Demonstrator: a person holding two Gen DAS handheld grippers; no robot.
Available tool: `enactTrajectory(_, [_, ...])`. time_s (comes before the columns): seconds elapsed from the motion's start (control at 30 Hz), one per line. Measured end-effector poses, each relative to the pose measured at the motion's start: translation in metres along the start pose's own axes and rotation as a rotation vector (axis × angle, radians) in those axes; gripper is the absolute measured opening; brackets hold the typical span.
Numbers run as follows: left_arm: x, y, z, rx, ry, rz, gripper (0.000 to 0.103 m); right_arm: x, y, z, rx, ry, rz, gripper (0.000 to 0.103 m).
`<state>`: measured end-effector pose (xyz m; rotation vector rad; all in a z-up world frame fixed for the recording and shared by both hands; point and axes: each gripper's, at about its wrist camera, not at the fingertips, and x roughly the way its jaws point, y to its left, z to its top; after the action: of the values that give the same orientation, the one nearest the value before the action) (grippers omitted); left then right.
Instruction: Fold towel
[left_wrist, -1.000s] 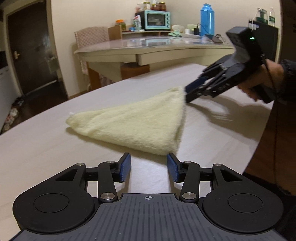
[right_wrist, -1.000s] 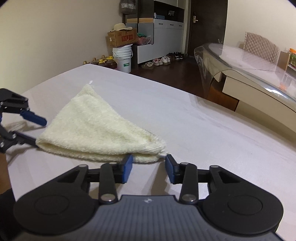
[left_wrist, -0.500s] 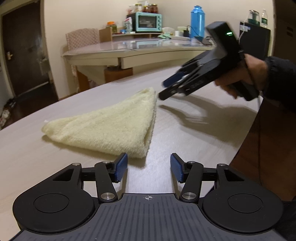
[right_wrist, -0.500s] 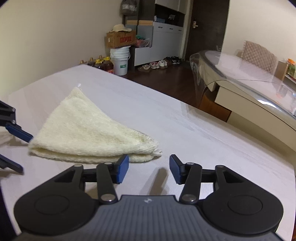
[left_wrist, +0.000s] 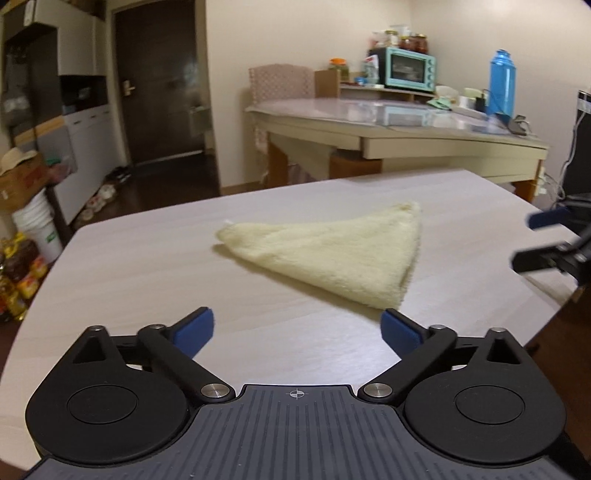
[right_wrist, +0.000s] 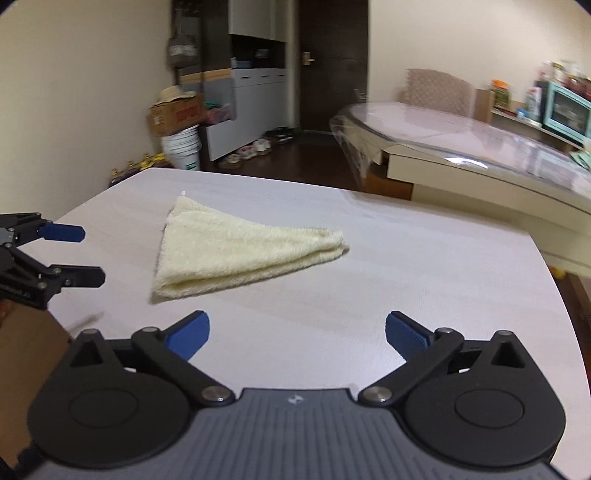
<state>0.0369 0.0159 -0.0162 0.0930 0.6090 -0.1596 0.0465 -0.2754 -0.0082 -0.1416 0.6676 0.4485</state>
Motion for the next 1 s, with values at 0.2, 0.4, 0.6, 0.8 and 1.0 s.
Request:
enactTrajectory(0.2, [-0.004,0.006,0.004,0.013,0.019,-0.012,0.103,-0.007,0.03,-0.005,0.023,0.028,-0.014,0.103])
enactTrajectory(0.4, [-0.011,0.013,0.002,-0.006,0.024,-0.008,0.103,-0.01,0.048,-0.005,0.026,0.045,-0.023,0.103])
enactTrajectory(0.6, [-0.018,0.015,-0.002,-0.013,0.021,0.012,0.103,-0.016,0.06,-0.002,-0.014,0.044,-0.023,0.103])
enactTrajectory(0.8, [-0.022,0.012,-0.002,-0.026,0.025,0.018,0.103,-0.019,0.061,-0.001,-0.022,0.044,-0.025,0.103])
enactTrajectory(1.0, [-0.02,0.007,0.0,-0.016,0.037,0.026,0.103,-0.018,0.054,-0.001,-0.006,0.045,-0.024,0.103])
